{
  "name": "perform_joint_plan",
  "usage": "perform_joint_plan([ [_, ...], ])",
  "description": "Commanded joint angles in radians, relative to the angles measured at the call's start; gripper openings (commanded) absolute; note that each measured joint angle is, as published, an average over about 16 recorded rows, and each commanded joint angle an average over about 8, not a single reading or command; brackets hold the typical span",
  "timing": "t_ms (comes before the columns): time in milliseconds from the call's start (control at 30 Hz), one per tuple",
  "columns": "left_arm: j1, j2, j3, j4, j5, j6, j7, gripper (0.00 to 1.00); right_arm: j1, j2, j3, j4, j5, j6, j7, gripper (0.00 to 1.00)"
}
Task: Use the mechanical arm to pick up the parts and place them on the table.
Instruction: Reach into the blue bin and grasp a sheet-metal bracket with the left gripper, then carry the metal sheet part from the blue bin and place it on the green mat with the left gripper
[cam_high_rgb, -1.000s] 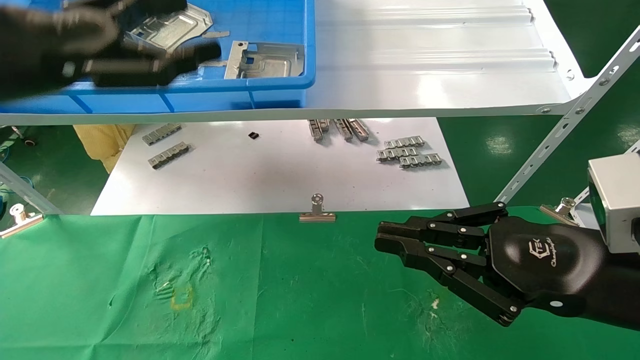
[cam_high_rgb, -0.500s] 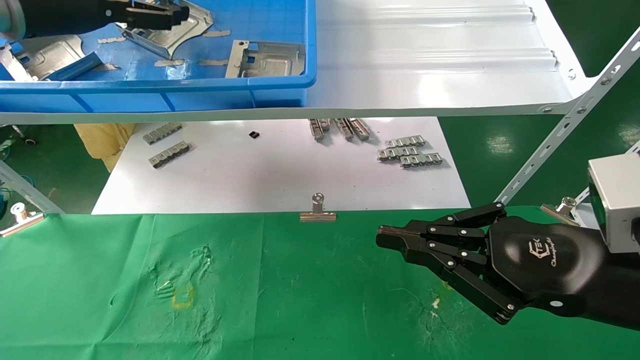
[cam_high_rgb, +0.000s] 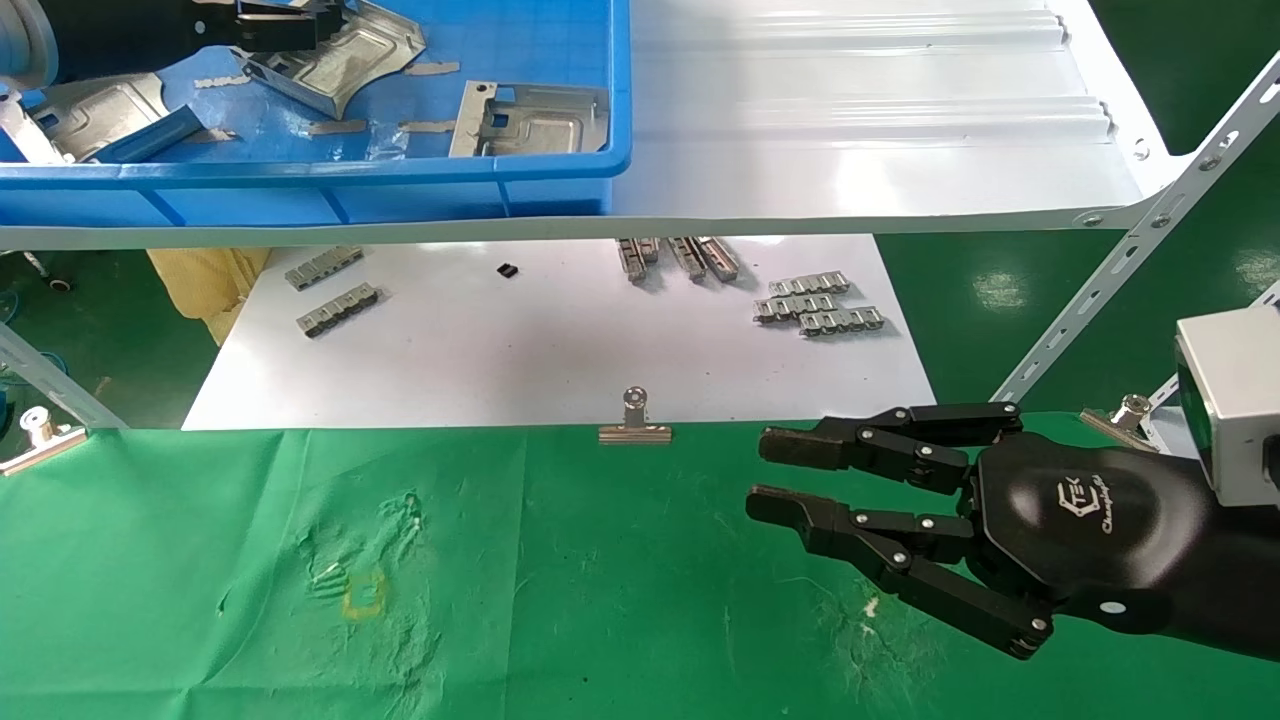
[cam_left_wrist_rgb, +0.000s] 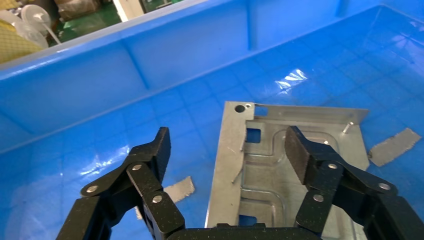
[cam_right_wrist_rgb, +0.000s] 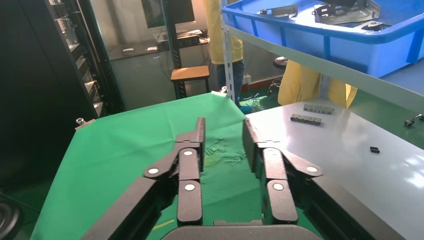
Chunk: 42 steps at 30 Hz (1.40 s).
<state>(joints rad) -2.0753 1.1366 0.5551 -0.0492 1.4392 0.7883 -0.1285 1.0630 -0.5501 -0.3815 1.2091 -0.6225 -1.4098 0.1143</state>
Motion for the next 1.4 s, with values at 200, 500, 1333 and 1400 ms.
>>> perform_joint_plan([
  [200, -0.007, 0.003, 0.003, 0.028, 0.004, 0.011, 0.004, 0.0, 0.0, 0.0, 0.0, 0.0, 0.0, 0.0, 0.0, 1.0],
  [500, -0.007, 0.002, 0.002, 0.038, 0.002, 0.009, 0.011, 0.0, 0.0, 0.0, 0.0, 0.0, 0.0, 0.0, 0.0, 1.0],
  [1333, -0.012, -0.136, -0.077, -0.088, -0.135, 0.619, 0.196, 0.0, 0.0, 0.0, 0.0, 0.0, 0.0, 0.0, 0.0, 1.0],
  [1400, 0.002, -0.153, -0.086, -0.105, -0.156, 0.706, 0.239, 0.0, 0.0, 0.0, 0.0, 0.0, 0.0, 0.0, 0.0, 1.0],
])
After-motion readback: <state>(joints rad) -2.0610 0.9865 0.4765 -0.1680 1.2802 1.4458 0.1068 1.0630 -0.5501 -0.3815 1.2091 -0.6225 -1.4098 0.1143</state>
